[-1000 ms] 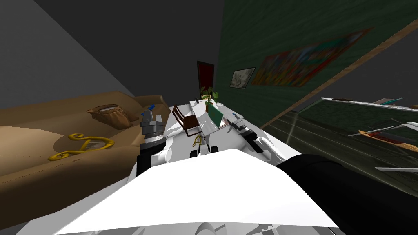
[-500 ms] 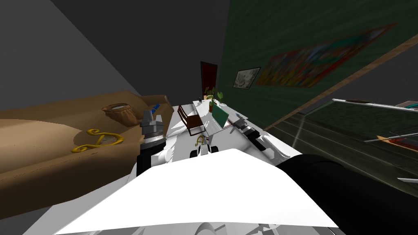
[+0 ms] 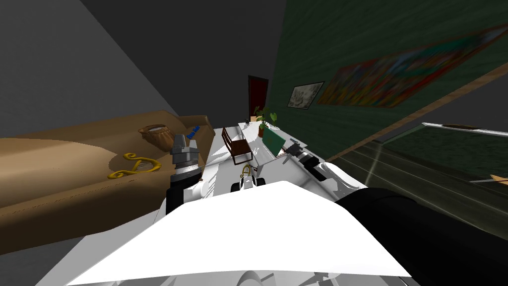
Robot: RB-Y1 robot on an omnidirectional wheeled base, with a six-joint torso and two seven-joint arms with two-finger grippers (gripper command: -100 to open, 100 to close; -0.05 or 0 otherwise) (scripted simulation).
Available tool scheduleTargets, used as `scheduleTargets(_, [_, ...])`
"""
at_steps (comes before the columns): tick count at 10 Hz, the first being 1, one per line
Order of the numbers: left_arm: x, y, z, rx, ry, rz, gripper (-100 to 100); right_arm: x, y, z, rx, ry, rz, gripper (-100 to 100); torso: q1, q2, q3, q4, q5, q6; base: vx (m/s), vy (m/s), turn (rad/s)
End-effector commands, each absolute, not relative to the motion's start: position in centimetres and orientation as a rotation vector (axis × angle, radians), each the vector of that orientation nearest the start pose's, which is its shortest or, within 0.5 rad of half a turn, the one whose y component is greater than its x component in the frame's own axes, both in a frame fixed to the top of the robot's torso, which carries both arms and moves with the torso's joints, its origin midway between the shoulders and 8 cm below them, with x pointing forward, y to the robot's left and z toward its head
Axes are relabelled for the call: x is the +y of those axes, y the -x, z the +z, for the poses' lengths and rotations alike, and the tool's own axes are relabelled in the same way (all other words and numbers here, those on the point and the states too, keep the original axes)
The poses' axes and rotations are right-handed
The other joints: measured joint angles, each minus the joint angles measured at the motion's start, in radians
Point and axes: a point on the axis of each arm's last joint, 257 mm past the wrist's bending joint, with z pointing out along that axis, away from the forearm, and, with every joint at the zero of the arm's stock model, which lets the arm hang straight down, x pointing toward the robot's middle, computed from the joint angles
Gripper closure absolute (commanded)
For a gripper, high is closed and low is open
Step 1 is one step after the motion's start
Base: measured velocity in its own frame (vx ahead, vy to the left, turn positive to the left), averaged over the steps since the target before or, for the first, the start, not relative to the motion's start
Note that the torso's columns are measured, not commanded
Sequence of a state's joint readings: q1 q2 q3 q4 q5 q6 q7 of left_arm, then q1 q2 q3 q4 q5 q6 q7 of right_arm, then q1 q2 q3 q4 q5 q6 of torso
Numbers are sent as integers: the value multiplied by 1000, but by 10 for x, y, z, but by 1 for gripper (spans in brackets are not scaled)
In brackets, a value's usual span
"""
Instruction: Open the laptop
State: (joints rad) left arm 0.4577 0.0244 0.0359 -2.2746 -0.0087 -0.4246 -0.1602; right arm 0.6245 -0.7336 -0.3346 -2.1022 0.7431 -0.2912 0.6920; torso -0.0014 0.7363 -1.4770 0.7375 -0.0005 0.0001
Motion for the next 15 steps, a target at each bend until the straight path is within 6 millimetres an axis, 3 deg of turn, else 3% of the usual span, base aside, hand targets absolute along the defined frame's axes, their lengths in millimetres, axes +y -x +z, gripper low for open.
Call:
scheduleTargets(1, [286, -359, 22, 700, 601, -1117, 0, -390, -381, -97, 1404, 717, -400, -100, -2, 2, 1, 0, 0, 0, 90, 58, 10])
scheduleTargets(2, [286, -359, 22, 701, 601, -1117, 0, -389, -382, -100, 1404, 717, -398, -100, 1, -1, 0, 0, 0, 0, 58, 36, 1])
scheduleTargets(3, [286, -359, 22, 700, 601, -1117, 0, -390, -382, -100, 1404, 716, -398, 100, 1, 2, 1, 0, 0, 0, 10, 4, -2])
scheduleTargets(12, [287, -359, 22, 701, 601, -1117, 0, -422, -398, -109, 1512, 392, -126, 100, -8, -4, -2, -4, -5, 3, -20, -79, 46])
scheduleTargets(13, [287, -359, 22, 701, 601, -1117, 0, -415, -397, -106, 1497, 423, -139, 100, -6, -4, -2, -3, -4, 1, -7, -36, 9])
scheduleTargets(15, [286, -359, 22, 701, 601, -1117, 0, -425, -401, -122, 1528, 302, -55, 100, -1, -2, 0, -4, -3, -2, -14, -99, 94])
